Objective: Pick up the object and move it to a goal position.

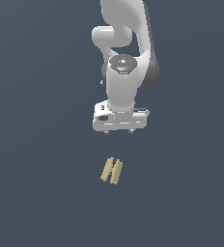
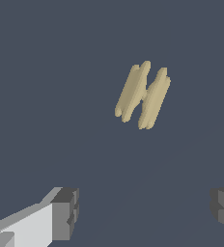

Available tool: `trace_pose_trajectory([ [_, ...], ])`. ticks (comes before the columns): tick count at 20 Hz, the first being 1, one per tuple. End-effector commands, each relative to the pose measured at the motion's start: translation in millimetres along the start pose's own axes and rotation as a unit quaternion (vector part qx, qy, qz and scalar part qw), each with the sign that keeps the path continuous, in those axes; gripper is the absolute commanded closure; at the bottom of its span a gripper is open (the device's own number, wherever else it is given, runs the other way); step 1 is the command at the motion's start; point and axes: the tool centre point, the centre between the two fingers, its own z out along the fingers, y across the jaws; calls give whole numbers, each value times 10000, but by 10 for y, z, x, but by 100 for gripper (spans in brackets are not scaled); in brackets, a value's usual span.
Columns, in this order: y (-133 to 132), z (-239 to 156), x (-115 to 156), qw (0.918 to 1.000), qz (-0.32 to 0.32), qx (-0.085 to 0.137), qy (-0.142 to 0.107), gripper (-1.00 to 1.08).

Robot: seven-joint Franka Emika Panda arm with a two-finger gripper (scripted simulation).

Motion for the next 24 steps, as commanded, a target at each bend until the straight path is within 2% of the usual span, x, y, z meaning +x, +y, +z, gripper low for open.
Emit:
trace_pose_trajectory([
  [1,0,0,0,10000,0,0,0,-92],
  [11,95,-44,29,9998,-96,-192,45,-92],
  [17,96,-31,45,9998,-66,-183,41,-92],
  [24,132,82,191,9997,185,-161,23,-92],
])
